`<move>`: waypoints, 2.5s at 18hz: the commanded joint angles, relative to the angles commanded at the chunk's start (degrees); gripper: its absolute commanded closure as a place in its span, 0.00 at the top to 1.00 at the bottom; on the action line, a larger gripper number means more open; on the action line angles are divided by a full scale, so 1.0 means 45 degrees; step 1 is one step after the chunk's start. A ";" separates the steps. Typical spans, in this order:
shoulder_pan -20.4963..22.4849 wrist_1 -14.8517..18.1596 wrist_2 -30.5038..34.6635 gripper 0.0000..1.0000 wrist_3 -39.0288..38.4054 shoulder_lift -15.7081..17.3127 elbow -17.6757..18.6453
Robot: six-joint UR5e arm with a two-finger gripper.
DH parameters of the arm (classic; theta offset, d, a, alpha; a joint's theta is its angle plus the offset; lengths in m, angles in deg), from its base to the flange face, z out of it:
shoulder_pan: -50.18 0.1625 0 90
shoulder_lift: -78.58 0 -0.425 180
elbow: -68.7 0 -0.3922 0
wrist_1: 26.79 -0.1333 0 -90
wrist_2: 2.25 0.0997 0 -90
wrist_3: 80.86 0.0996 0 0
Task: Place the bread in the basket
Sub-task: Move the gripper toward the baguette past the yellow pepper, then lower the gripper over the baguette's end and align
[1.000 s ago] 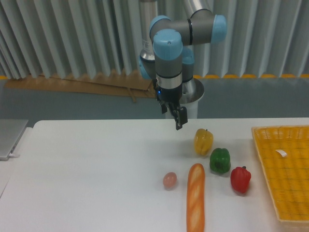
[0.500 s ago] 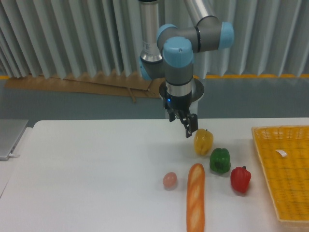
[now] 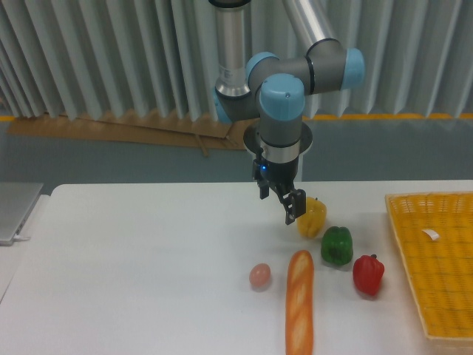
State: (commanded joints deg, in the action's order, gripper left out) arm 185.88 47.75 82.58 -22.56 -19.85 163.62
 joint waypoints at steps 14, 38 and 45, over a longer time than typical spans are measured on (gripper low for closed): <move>0.0448 -0.0178 0.0154 1.00 -0.3679 -0.0936 0.0000; 0.1680 -0.2229 -0.0587 1.00 -0.0651 -0.3125 -0.0701; 0.1680 -0.2210 -0.0822 1.00 -0.1138 -0.2774 -0.0781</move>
State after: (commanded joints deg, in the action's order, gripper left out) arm 193.44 37.81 78.88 -27.68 -32.34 160.11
